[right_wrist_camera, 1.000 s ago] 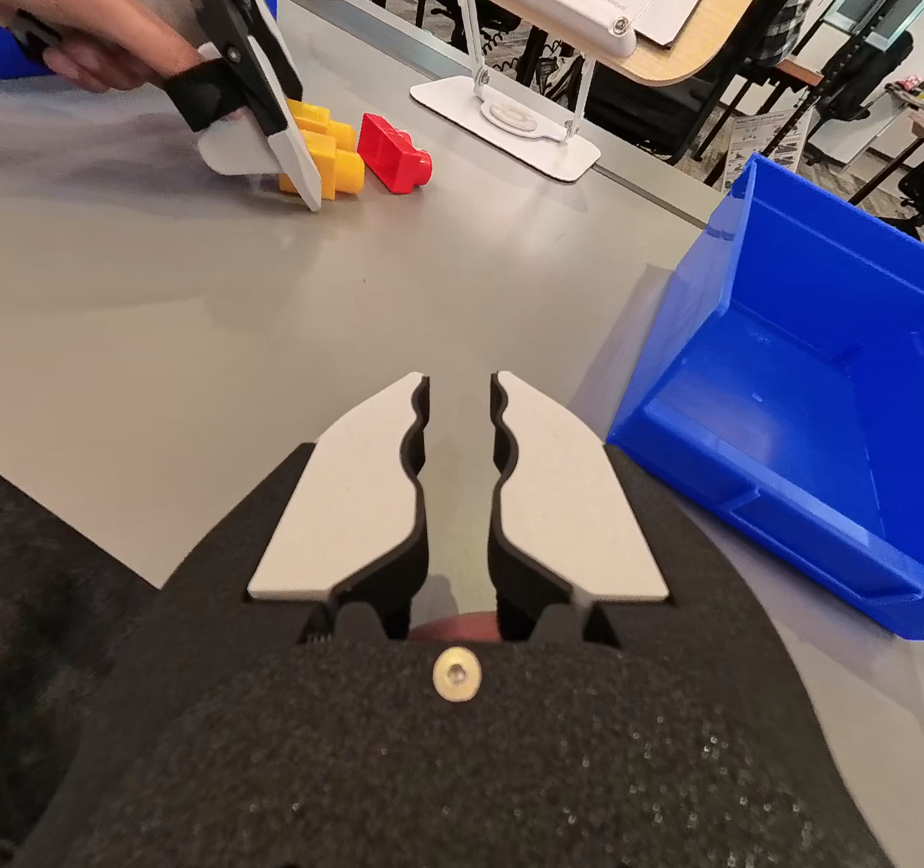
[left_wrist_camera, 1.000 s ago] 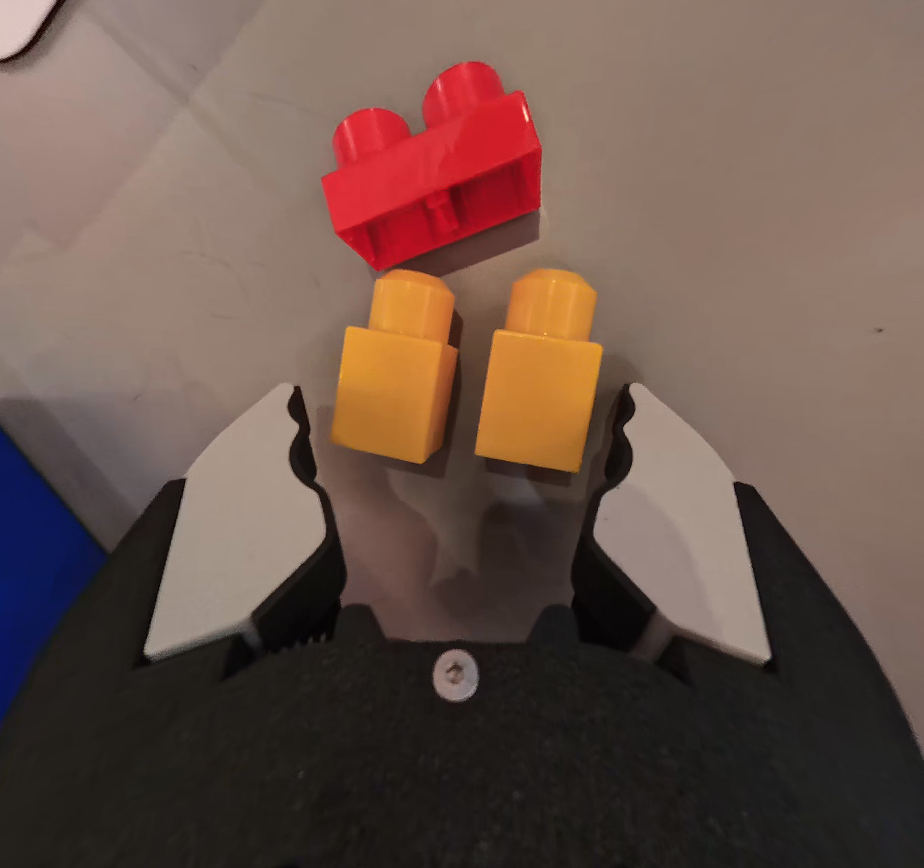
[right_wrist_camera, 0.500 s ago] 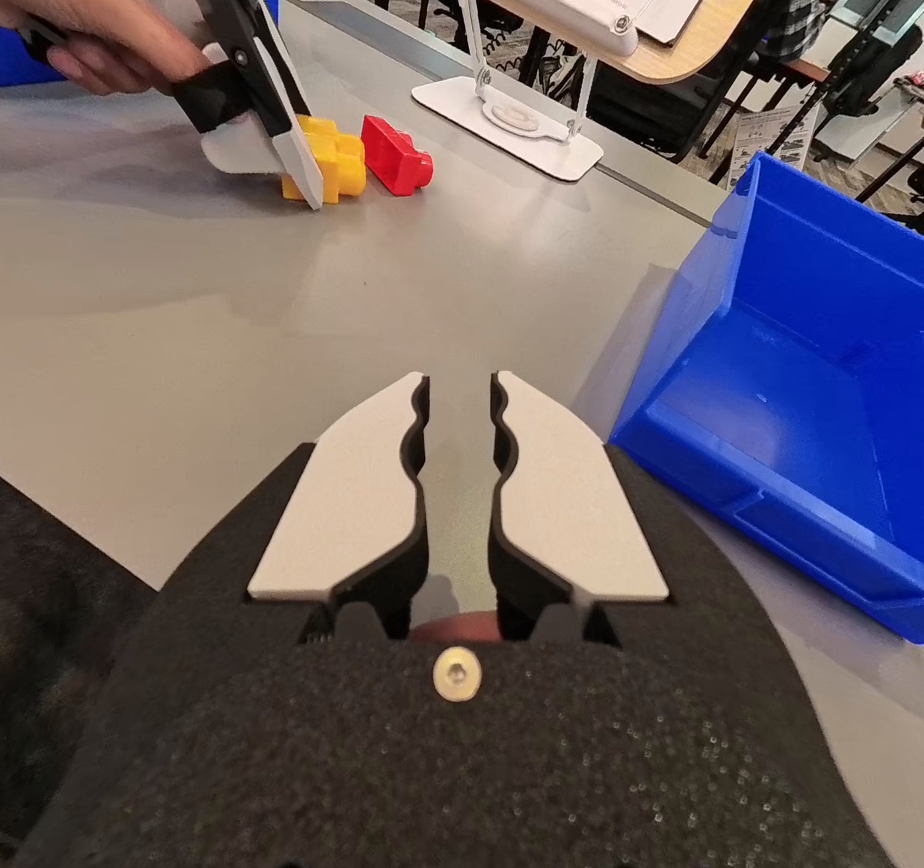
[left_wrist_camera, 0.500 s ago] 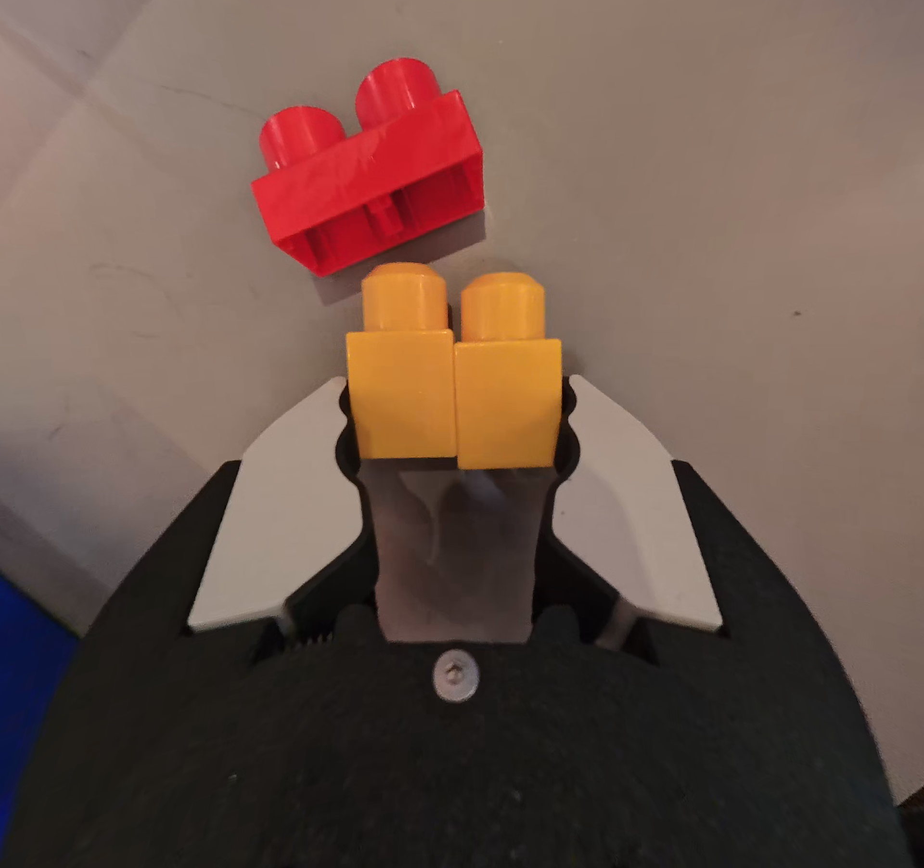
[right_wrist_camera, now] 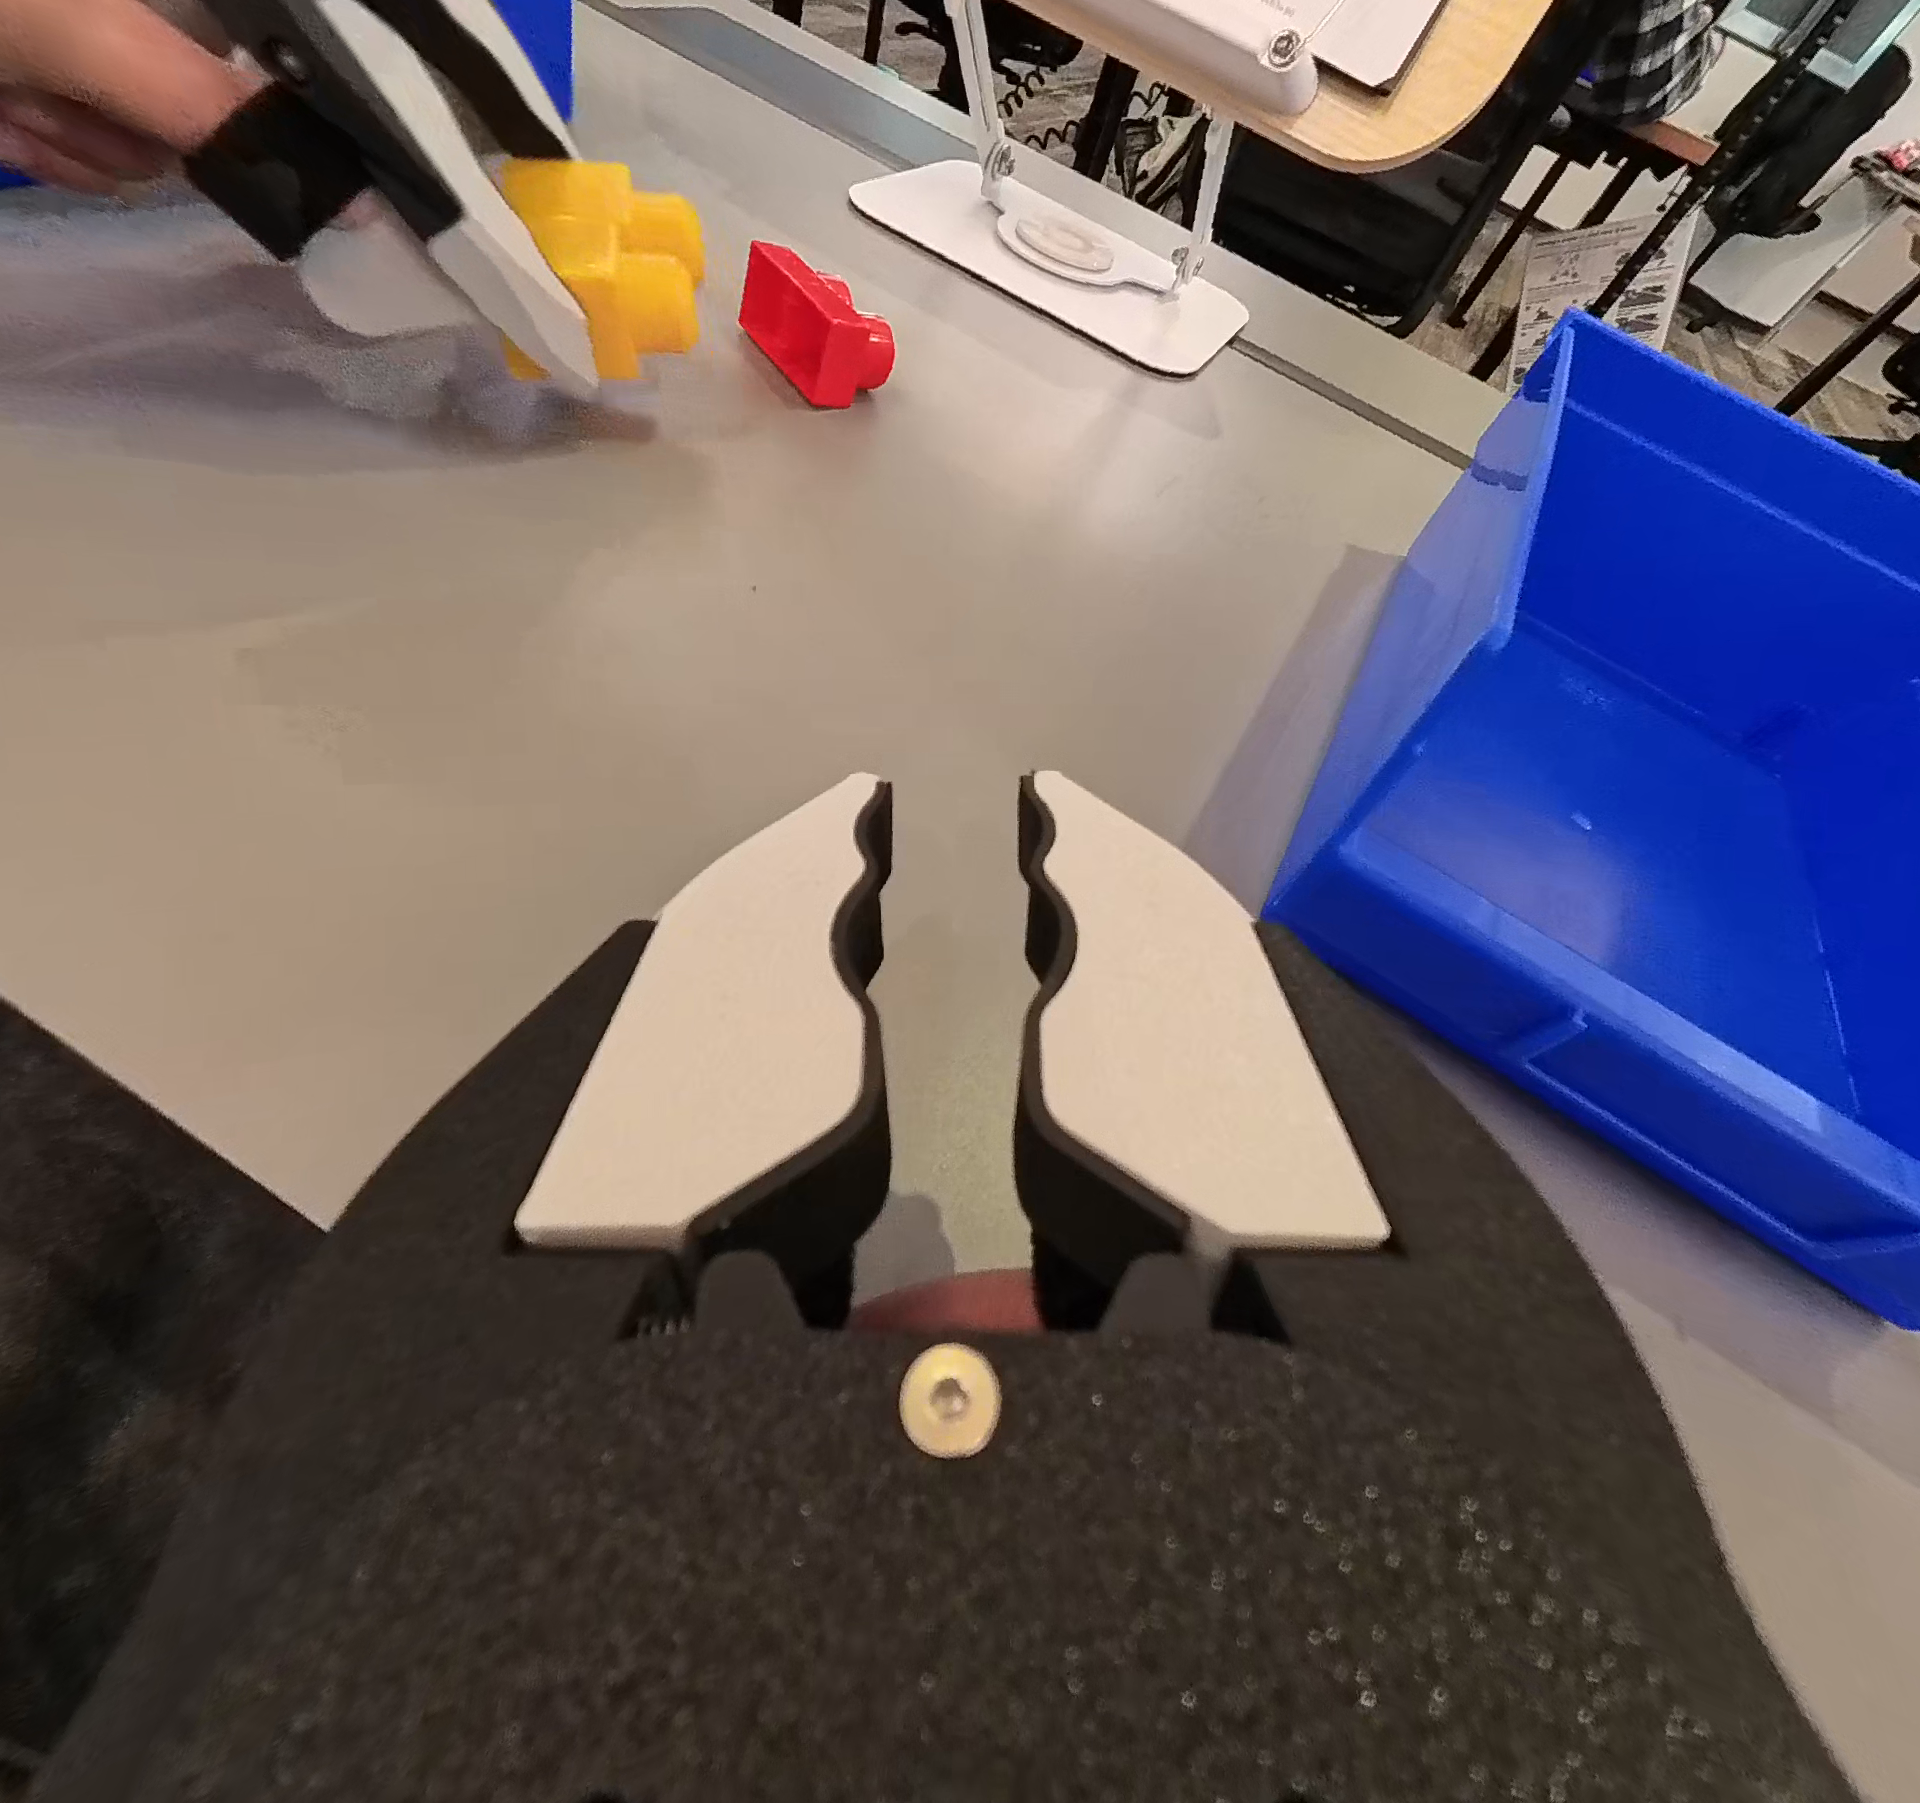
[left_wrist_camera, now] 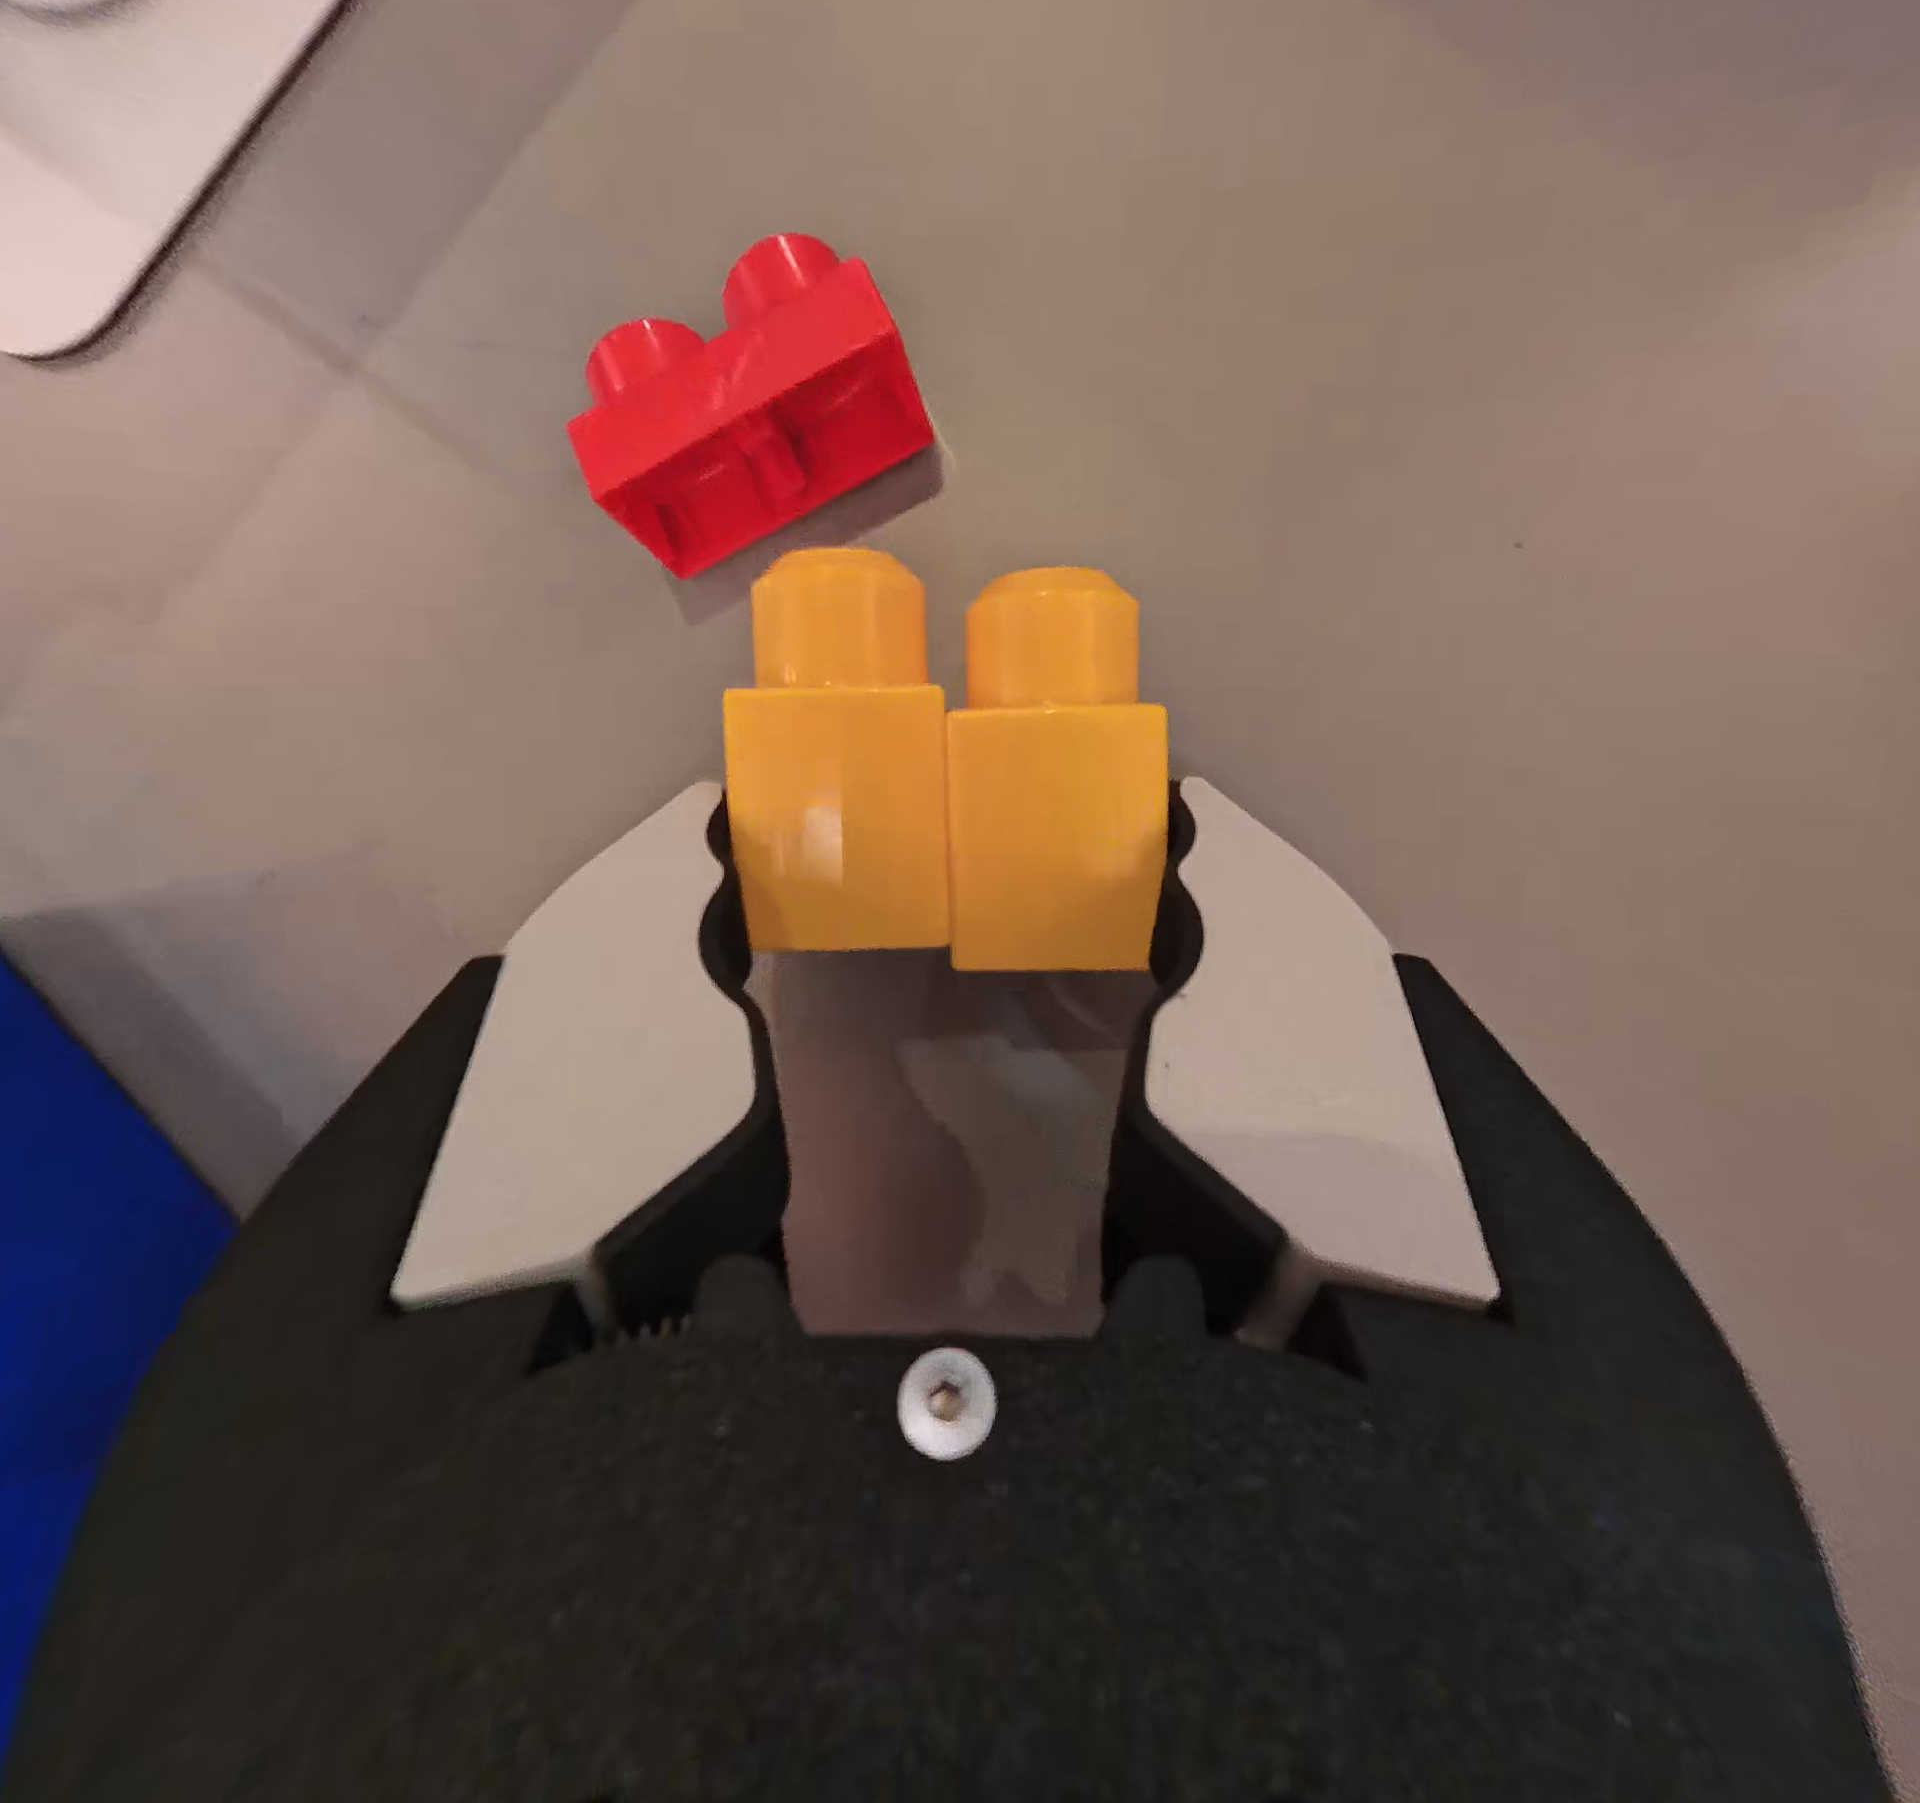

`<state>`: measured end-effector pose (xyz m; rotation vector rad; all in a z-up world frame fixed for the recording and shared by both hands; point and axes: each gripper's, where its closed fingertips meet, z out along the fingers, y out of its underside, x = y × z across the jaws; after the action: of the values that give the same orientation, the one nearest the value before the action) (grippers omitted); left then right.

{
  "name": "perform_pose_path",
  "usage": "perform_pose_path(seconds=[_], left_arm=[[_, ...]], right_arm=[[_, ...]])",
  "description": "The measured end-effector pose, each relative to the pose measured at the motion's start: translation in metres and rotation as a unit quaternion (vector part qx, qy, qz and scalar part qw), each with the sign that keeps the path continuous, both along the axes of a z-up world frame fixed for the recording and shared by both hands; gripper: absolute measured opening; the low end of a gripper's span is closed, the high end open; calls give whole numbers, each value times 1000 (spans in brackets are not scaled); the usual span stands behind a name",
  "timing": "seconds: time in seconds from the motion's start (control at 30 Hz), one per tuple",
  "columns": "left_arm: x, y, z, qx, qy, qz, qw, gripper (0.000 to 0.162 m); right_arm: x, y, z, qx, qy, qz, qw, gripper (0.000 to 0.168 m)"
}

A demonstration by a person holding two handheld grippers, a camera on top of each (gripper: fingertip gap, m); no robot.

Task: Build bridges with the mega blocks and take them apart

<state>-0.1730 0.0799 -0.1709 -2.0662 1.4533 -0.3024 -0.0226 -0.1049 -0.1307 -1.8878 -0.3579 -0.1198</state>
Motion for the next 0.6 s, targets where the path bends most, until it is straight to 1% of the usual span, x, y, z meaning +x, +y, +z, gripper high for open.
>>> perform_pose_path(seconds=[0.07, 0.17, 0.23, 0.3, 0.33, 0.37, 0.43, 0.5, 0.57, 0.6], left_arm=[[-6, -10, 10, 22, -31, -8, 999, 76], [-25, -23, 25, 61, -75, -1, 995, 75], [-37, -34, 34, 80, -108, 3, 991, 76], [-47, -45, 39, 85, -126, 8, 988, 76], [-50, -50, 39, 83, -135, 8, 987, 76], [-53, -55, 39, 83, -136, 6, 987, 76], [-59, -57, 38, 96, -134, 8, 986, 76], [-62, -60, 38, 98, -135, 8, 986, 76], [-62, -62, 40, 93, -141, 6, 986, 76], [-62, -62, 40, 94, -138, 5, 986, 76]], right_arm=[[-1, 0, -1, -1, 4, 0, 1000, 23], [-6, 1, -1, -6, 23, 6, 1000, 23], [-22, 5, 7, -19, 68, 38, 997, 23], [-38, 18, 22, -33, 86, 76, 993, 24], [-47, 27, 29, -49, 85, 100, 990, 31], [-54, 38, 35, -68, 80, 124, 987, 37], [-58, 72, 50, -81, 81, 148, 982, 37], [-61, 112, 58, -106, 112, 160, 975, 37], [-63, 153, 58, -140, 162, 168, 962, 37], [-64, 172, 51, -175, 182, 171, 952, 39]])
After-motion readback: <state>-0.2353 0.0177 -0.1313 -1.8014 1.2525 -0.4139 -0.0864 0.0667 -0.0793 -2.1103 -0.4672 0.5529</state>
